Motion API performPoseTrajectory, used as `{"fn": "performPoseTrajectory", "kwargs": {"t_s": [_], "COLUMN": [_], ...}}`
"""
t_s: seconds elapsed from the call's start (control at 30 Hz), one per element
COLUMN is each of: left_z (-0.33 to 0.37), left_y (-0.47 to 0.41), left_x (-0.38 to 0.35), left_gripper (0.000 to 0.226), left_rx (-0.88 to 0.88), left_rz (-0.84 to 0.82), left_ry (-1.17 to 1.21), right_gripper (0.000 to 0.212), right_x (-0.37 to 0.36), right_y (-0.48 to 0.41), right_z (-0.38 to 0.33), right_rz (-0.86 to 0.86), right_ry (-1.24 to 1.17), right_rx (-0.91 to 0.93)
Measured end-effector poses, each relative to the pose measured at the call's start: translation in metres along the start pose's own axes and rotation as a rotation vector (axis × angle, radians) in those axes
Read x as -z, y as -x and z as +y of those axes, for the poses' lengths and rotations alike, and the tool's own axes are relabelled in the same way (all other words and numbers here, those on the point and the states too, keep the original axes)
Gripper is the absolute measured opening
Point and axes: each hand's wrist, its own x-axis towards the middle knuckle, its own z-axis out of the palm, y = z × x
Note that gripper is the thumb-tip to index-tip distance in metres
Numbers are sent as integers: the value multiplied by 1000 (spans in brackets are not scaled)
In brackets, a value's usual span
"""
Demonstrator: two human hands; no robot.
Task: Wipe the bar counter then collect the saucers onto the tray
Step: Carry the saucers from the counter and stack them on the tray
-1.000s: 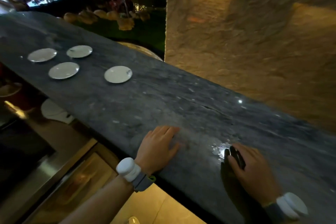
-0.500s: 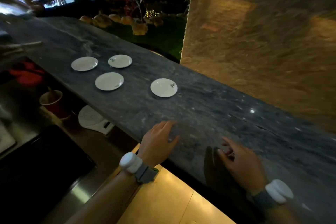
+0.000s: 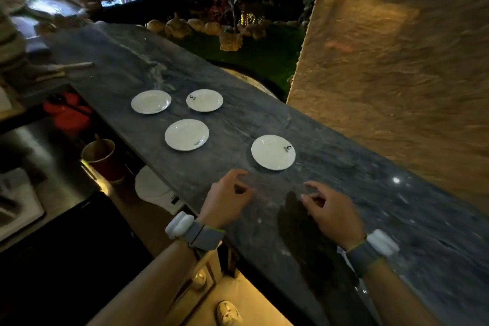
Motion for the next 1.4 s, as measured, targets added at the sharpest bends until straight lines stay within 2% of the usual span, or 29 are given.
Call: {"fn": "performPoseTrajectory", "kwargs": {"t_s": [0.1, 0.17, 0.3, 0.4, 0.6, 0.8, 1.17, 1.4], "left_z": [7, 15, 24, 23, 22, 20, 15, 11], "left_y": [-30, -49, -81, -100, -108, -113, -110, -103], "left_x": [9, 12, 11, 7, 4, 0, -6, -12], "left_gripper": [50, 55, 56, 45, 19, 16, 10, 16], "left_rx": [215, 300, 386, 425, 416, 433, 379, 324], "left_rz": [-148, -179, -200, -219, -199, -178, -117, -29], "left_ry": [319, 441, 462, 453, 422, 429, 408, 401], "right_gripper": [41, 40, 42, 43, 29, 11, 11, 10], "right_x": [-1, 1, 1, -5, -14, -16, -21, -13], "right_y": [-34, -57, -94, -118, -131, -134, -134, -124], "right_z": [-1, -1, 3, 9, 8, 11, 3, -10], "right_rz": [-15, -17, -49, -79, -63, -50, -8, -68], "right_ry": [-63, -106, -171, -162, -202, -209, -157, -164], "right_rx": [-43, -82, -152, -199, -199, -207, -227, -249]}}
